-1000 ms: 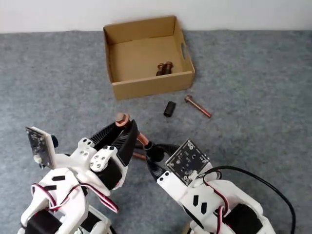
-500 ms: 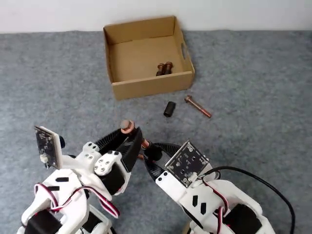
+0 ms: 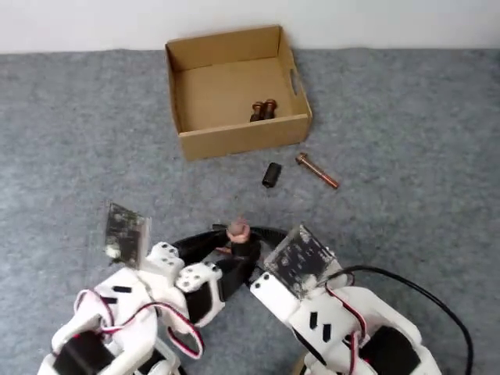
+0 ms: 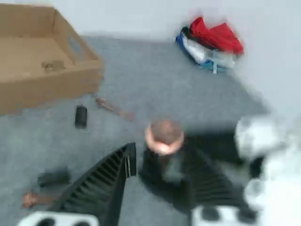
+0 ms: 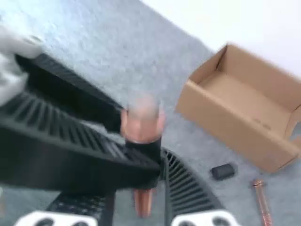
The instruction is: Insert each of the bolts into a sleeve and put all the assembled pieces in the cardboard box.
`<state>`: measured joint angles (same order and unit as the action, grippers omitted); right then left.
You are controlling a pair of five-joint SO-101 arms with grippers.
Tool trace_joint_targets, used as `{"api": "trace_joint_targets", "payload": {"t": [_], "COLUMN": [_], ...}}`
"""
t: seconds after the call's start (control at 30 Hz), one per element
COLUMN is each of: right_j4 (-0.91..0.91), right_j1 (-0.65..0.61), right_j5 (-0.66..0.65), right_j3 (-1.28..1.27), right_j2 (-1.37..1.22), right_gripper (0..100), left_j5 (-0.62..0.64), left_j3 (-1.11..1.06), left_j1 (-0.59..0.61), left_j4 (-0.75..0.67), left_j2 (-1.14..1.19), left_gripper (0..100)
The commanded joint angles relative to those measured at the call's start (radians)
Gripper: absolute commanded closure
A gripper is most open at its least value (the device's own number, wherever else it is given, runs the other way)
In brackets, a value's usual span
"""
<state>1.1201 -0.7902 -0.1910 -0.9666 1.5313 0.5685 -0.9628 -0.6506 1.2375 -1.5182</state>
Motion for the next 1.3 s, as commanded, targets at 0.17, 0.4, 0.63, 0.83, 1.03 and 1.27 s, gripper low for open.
{"api": "trace_joint_targets", "payload": {"t": [0.17, 0.4, 0.63, 0.83, 1.03, 1.27], "right_j4": [-0.027, -0.028, -0.150, -0.199, -0.197, -0.199], "right_j1": [0.038, 0.183, 0.394, 0.470, 0.533, 0.532], "right_j5": [-0.035, -0.002, 0.083, 0.196, 0.285, 0.282], "right_j3": [0.015, 0.009, 0.071, 0.367, 0.767, 1.274], "right_j2": [-0.001, -0.007, -0.162, -0.622, -1.102, -1.593], "right_gripper": [99.1, 99.1, 99.1, 99.1, 99.1, 99.1], "left_j5": [-0.060, -0.089, -0.258, -0.364, -0.381, -0.379], "left_j3": [0.116, 0.222, 0.090, -0.203, -0.504, -0.705], "left_j1": [0.069, 0.247, 0.482, 0.585, 0.624, 0.624], "left_j4": [0.087, 0.153, 0.173, 0.069, -0.184, -0.371], "left_j2": [0.000, -0.003, -0.011, -0.011, -0.011, -0.011], "left_gripper": [68, 70, 99, 100, 100, 100]}}
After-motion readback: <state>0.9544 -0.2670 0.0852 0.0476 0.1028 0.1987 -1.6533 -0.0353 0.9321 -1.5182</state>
